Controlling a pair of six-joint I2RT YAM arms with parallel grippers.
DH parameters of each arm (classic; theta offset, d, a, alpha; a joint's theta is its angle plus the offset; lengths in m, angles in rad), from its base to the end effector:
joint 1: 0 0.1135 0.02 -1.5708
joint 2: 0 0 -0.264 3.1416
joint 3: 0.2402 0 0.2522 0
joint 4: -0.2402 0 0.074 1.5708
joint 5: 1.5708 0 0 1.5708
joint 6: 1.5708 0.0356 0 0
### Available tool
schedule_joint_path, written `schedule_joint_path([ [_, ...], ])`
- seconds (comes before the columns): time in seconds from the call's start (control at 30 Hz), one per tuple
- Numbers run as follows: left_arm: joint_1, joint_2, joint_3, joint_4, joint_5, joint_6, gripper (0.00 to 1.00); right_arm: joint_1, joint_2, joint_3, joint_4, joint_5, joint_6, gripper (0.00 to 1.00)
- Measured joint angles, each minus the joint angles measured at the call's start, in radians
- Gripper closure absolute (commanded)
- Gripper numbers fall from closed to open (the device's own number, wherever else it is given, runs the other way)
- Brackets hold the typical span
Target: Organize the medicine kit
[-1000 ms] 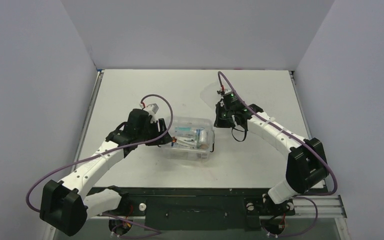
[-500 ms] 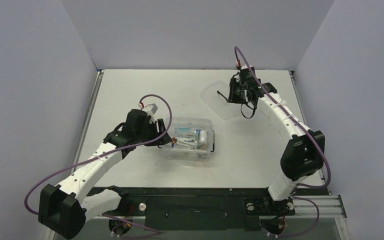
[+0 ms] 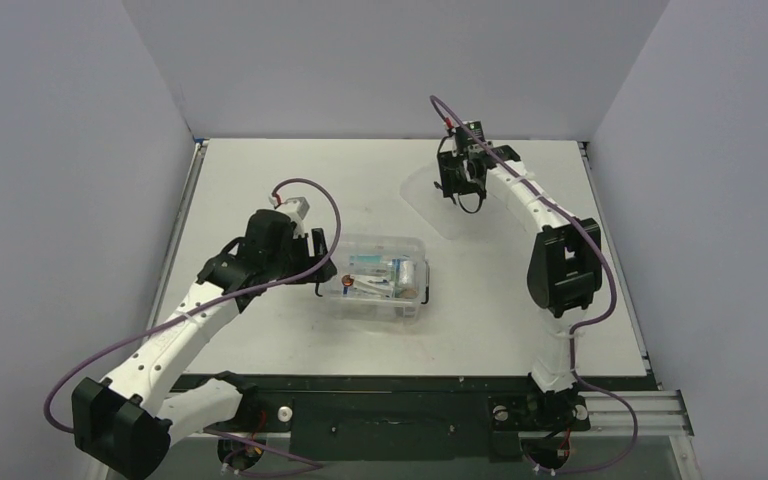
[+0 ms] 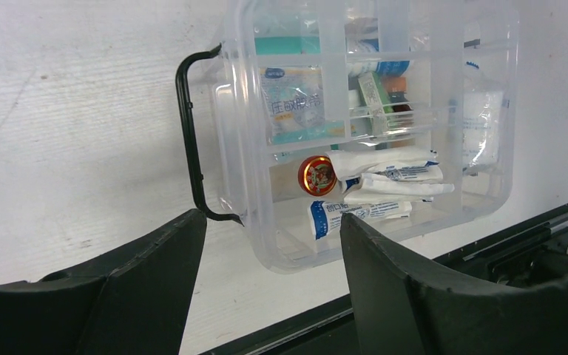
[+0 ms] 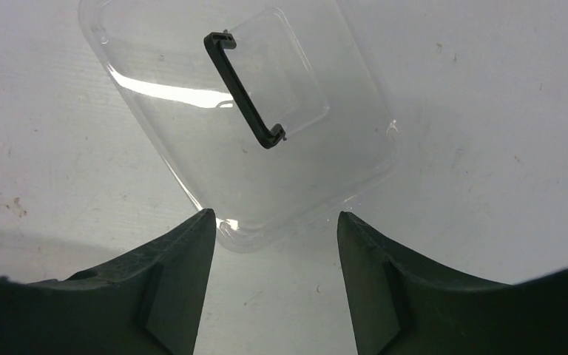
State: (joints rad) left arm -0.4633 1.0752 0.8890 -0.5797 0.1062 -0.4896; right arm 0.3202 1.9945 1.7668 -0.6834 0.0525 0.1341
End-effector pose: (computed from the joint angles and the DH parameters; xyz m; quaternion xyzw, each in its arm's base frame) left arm 0.1997 -0.1040 0.2835 0.0087 0.9190 -0.2228 0.3252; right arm 0.4257 0.1392 0.2707 -0.0794 0.9425 0.0487 0.3211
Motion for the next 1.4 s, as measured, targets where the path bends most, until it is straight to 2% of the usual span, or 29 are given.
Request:
schedule_joint_path([
  [0.47,0.002,-0.094,0.065,-0.138,-0.208,0.068,0.33,0.000,0.208,0.238,-0.060,0.019,-0.146,0.52],
  [0.63,0.007,-0.124,0.064,-0.146,-0.219,0.091,0.33,0.001,0.262,0.301,-0.085,0.011,-0.182,0.57],
  [1.03,0.013,-0.168,0.007,-0.138,-0.219,0.119,0.33,0.023,0.359,0.357,-0.122,-0.015,-0.221,0.60],
  [1.33,0.014,-0.178,-0.021,-0.126,-0.223,0.132,0.33,0.036,0.389,0.390,-0.134,0.000,-0.231,0.75],
  [1.4,0.014,-0.178,-0.026,-0.122,-0.226,0.132,0.33,0.036,0.390,0.399,-0.134,0.006,-0.231,0.81],
])
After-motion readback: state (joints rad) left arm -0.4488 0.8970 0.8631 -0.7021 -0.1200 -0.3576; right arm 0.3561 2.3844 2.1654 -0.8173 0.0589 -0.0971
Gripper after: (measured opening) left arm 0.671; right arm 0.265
